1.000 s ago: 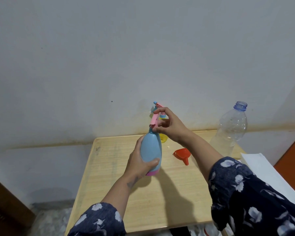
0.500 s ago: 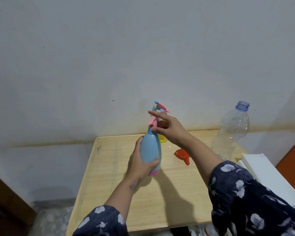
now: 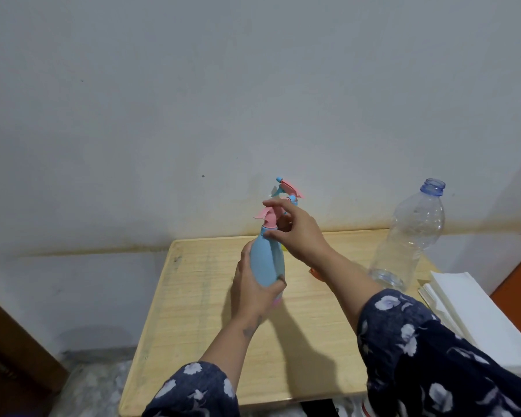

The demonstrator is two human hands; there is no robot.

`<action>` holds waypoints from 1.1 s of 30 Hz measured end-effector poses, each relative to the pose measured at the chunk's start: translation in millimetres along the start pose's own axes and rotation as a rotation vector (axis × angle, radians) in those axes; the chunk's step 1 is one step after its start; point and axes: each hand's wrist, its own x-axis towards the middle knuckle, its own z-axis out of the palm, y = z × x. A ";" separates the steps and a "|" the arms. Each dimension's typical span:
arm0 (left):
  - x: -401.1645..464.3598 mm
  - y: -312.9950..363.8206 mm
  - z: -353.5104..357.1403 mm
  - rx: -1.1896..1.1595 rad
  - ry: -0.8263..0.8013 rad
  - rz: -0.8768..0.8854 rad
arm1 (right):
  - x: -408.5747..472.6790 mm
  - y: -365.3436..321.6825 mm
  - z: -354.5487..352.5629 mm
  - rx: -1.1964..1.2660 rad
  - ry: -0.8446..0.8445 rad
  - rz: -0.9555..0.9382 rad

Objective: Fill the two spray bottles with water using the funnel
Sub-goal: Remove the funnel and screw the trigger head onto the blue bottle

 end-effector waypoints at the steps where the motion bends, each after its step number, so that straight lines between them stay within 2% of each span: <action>1: -1.5 0.7 0.8 0.003 -0.007 -0.002 | -0.4 0.5 2.4 -0.025 0.025 -0.007; 4: -3.3 1.9 2.6 0.011 -0.005 -0.012 | -2.4 1.2 6.0 -0.097 0.088 -0.049; 9: -2.5 5.3 -4.3 -0.022 -0.001 -0.040 | -3.4 -1.5 2.3 0.031 -0.037 0.031; 15: -6.3 10.2 -3.6 -0.041 -0.013 -0.019 | -2.6 -1.7 3.0 0.029 0.025 0.005; 21: -3.8 7.1 -1.8 -0.080 -0.008 -0.043 | 0.7 0.1 -1.0 0.044 -0.085 0.057; 27: -2.0 2.9 0.9 -0.029 -0.007 -0.020 | -3.2 0.1 3.6 -0.003 0.006 -0.041; 31: -1.0 2.3 1.9 -0.039 -0.003 -0.024 | -2.7 -0.4 -0.8 0.054 -0.078 0.048; 33: -0.6 1.1 1.9 -0.026 0.008 -0.013 | -1.4 1.3 1.5 0.047 -0.042 0.040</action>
